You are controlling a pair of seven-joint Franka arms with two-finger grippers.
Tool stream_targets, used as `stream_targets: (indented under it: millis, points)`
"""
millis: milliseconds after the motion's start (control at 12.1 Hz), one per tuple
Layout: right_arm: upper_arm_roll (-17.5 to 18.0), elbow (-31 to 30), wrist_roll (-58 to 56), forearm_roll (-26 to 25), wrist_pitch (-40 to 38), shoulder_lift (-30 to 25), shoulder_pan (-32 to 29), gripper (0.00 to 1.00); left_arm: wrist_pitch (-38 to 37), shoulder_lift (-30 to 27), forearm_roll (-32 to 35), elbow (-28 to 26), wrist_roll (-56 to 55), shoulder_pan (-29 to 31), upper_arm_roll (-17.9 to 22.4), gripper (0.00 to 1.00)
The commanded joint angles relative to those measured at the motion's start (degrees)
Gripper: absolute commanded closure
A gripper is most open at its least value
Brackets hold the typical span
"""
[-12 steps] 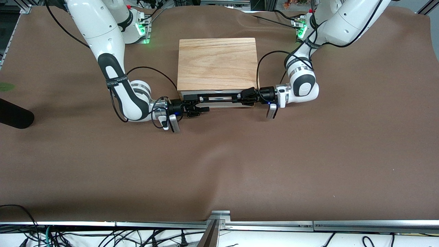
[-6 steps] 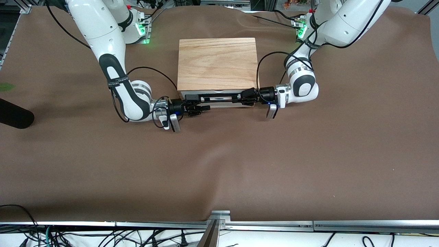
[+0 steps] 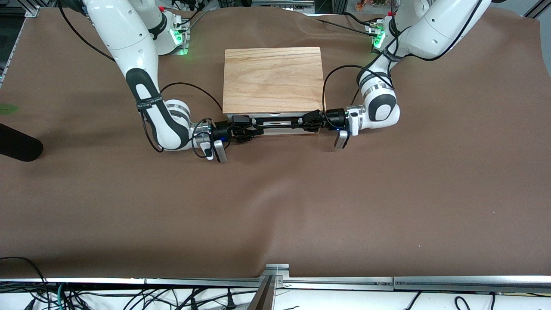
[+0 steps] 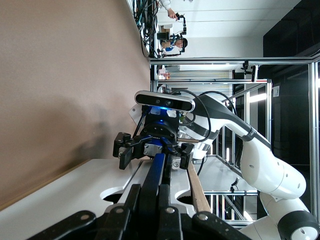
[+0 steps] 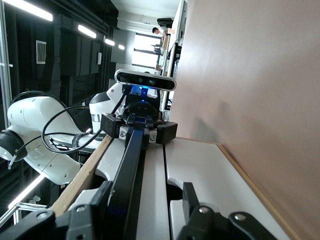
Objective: Pull top drawer with both arms simultaneously
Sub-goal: 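Pull the black handle outward from the box with both grippers together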
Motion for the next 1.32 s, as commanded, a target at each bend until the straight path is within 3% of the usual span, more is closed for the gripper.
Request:
stream_targets:
  millis: [0, 248, 744, 1240]
  points:
    - [-0.15, -0.44, -0.81, -0.59, -0.92, -0.36, 0.26, 0.74, 0.82, -1.14, 0.18, -7.18, 2.57, -0.91, -1.19, 1.00]
    - [-0.15, -0.18, -0.19, -0.59, -1.45, -0.45, 0.17, 0.93, 0.82, -0.61, 0.26, -6.13, 2.13, -0.82, -1.10, 1.00]
    - [-0.33, 3.15, 3.04, -0.50, -1.71, -0.36, -1.85, 0.94, 0.82, 2.37, 1.23, -1.56, 1.25, -0.73, 1.80, 1.00]
    - [-0.68, 11.67, 8.60, -0.06, -0.66, 3.41, -2.99, 0.94, 1.35, 3.96, 1.32, 0.72, -0.51, -0.91, 2.94, 1.00]
